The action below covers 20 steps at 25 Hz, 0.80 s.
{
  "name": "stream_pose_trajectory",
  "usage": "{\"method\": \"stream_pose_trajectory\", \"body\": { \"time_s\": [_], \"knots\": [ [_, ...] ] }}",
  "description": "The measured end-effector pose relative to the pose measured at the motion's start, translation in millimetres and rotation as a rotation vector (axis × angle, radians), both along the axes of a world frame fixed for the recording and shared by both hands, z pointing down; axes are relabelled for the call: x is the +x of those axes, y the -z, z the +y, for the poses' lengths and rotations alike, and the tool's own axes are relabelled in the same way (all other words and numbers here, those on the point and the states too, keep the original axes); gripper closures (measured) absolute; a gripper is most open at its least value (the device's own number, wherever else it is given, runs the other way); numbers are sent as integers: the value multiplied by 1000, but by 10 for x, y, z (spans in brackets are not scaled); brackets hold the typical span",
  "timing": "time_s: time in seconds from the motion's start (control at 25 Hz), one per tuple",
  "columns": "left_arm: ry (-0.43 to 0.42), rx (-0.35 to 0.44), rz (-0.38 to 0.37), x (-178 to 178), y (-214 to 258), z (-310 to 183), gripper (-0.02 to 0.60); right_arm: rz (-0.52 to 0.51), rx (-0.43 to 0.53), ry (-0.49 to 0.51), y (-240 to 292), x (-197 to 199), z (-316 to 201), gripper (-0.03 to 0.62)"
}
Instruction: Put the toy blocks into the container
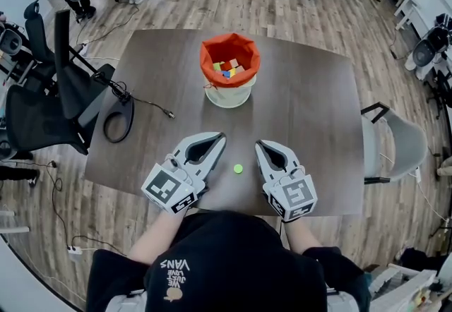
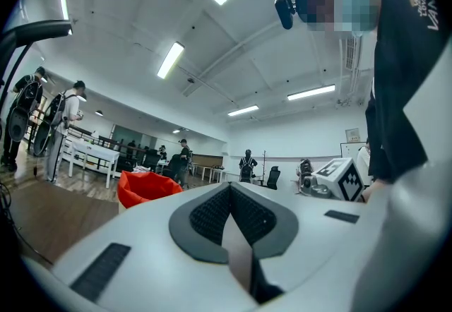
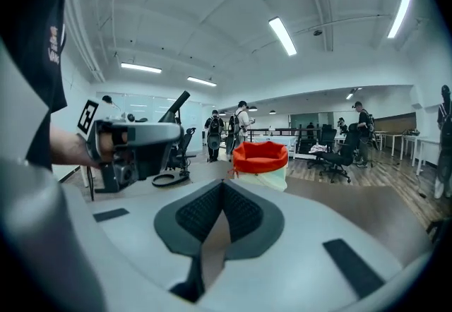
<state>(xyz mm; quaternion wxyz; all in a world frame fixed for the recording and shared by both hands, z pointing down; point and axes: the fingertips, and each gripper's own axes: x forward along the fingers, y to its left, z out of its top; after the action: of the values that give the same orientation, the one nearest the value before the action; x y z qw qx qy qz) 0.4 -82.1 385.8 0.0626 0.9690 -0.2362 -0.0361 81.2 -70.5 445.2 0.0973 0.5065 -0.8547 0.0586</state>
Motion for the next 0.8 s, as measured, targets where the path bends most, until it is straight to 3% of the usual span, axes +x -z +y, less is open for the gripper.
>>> {"method": "stream_pose_trajectory", "body": {
  "time_s": [0.8],
  "knots": [
    [-11,-12,-8,-36,-39,-8,571,89,-178,85,-1136,-323,173,576]
  ]
}}
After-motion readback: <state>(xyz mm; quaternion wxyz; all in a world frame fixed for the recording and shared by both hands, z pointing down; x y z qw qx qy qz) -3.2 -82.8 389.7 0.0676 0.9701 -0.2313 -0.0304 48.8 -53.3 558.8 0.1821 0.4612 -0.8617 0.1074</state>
